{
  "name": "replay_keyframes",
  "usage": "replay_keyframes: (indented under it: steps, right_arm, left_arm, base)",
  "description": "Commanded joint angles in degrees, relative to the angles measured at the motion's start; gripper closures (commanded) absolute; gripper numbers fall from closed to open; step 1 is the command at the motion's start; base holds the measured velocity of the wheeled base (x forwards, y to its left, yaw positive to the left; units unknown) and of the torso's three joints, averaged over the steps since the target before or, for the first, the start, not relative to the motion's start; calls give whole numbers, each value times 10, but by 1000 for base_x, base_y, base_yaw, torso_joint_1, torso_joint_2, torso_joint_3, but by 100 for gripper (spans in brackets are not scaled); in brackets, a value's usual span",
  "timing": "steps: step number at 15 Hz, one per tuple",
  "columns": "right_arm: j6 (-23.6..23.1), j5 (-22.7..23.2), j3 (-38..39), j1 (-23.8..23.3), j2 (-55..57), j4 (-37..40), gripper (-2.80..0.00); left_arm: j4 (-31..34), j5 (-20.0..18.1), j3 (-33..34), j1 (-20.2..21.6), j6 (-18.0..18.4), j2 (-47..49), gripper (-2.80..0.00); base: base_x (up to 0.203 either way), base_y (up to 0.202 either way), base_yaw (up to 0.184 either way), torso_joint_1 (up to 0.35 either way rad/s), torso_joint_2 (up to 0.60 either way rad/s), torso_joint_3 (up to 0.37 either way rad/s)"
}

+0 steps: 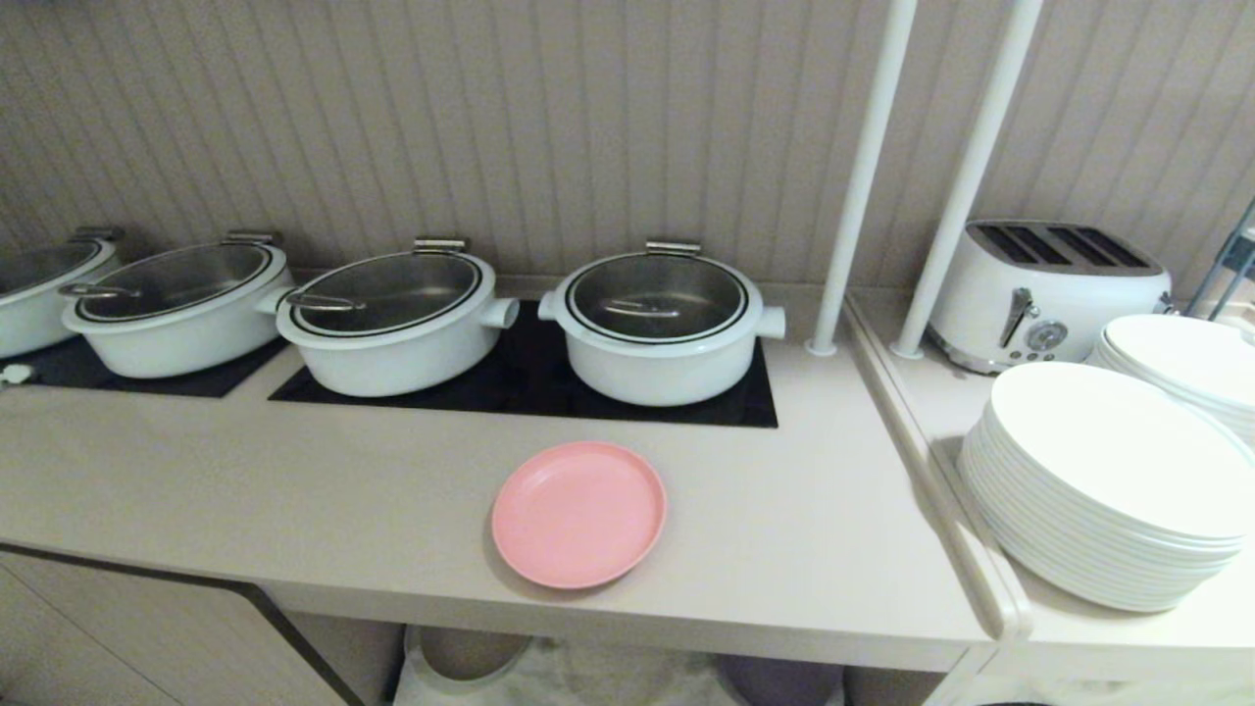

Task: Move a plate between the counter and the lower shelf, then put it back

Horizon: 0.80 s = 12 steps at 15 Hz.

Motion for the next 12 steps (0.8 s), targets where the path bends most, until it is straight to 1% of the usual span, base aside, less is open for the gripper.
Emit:
replay_keyframes:
  steps: [1,12]
  right_arm:
    - [0,0,0,0,0,0,0]
    - [0,0,0,0,0,0,0]
  left_arm:
    - [0,0,0,0,0,-1,0]
    - [0,0,0,0,0,-1,0]
  base:
    - [0,0,0,0,0,0]
    - [0,0,0,0,0,0]
